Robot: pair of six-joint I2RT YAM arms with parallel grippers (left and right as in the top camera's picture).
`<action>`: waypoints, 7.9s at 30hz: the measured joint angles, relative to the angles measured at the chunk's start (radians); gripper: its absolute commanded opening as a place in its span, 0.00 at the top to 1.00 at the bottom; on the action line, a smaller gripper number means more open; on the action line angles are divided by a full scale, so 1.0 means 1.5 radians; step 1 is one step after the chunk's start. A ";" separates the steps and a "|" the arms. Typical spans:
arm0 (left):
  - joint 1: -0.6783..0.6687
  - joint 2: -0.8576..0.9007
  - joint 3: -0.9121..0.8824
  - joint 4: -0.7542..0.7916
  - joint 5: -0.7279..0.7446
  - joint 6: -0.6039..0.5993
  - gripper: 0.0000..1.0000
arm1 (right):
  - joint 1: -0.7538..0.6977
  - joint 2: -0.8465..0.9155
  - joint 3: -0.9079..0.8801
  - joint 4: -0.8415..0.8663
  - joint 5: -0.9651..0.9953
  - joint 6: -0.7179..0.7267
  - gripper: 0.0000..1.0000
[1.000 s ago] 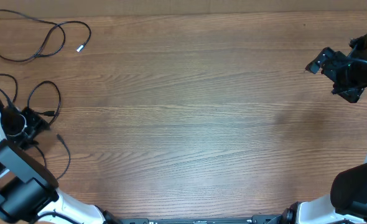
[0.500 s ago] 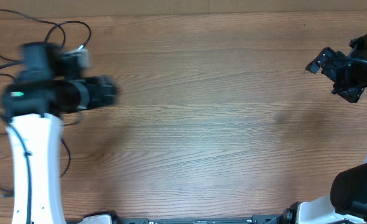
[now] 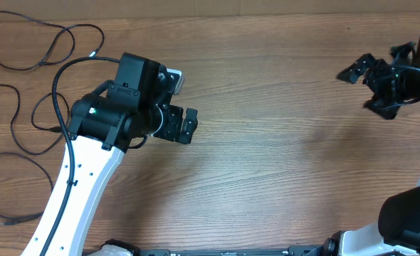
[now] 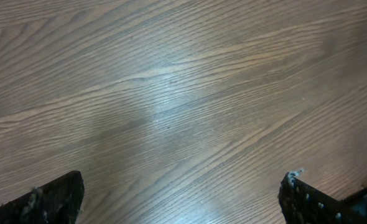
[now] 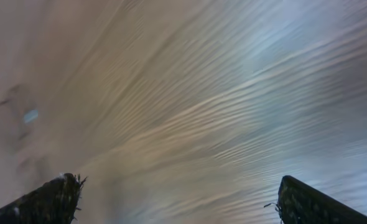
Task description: Untangle cables
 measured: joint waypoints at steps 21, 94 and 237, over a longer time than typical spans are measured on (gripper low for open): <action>0.000 0.000 0.000 0.000 -0.005 0.000 0.00 | 0.000 -0.336 -0.112 -0.174 -0.045 -0.152 0.00; 0.000 0.000 0.000 0.000 -0.007 0.000 0.01 | 0.210 -1.128 -1.129 0.961 0.272 -0.054 0.00; 0.214 -0.918 -0.998 0.756 -0.174 0.030 0.01 | 0.218 -1.129 -1.129 0.867 0.316 -0.231 0.00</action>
